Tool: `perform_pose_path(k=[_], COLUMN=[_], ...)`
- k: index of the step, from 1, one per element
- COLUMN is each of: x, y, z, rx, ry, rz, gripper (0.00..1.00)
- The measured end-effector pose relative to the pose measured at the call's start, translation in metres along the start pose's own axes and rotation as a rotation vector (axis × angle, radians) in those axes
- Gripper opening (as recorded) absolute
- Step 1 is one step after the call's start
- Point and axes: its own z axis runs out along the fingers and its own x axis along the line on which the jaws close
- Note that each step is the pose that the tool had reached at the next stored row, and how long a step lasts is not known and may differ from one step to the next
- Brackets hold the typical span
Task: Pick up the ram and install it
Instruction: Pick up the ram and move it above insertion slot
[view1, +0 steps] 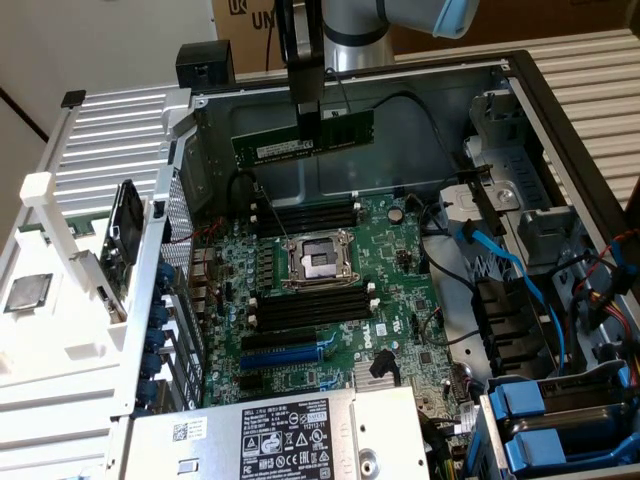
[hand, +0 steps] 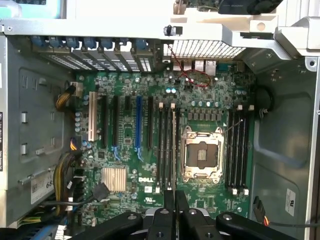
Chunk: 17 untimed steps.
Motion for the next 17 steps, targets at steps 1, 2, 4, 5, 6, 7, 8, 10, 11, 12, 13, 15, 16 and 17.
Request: perform_pose_path(k=[1,2,4,5,6,7,8,10,11,12,13,15,16,17], x=[0.0000,0.0000,0.0000,0.0000,0.0000,0.0000,0.0000,0.0000,0.0000,0.0000,0.0000,0.0000,0.0000,0.0000], y=[0.0000,0.0000,0.0000,0.0000,0.0000,0.0000,0.0000,0.0000,0.0000,0.0000,0.0000,0.0000,0.0000,0.0000], z=[0.0000,0.0001,0.0002,0.0002,0.0003,0.0003,0.0004,0.0005,0.0005,0.0006,0.0006,0.0006,0.0006,0.0006], rx=[0.0000,0.0001,0.0000,0.0000,-0.0001,-0.0001,-0.0001,-0.0001,-0.0001,-0.0001,-0.0001,-0.0001,-0.0002,-0.0001], ry=[0.0001,0.0000,0.0001,0.0001,0.0003,0.0003,0.0003,0.0004,0.0005,0.0005,0.0005,0.0006,0.0007,0.0007], rz=[0.001,0.002,0.004,0.004,0.008,0.009,0.010,0.012,0.013,0.014,0.015,0.018,0.019,0.020], gripper=[0.13,0.13,0.13,0.13,0.13,0.13,0.13,0.13,0.13,0.13,0.13,0.13,0.13,0.13])
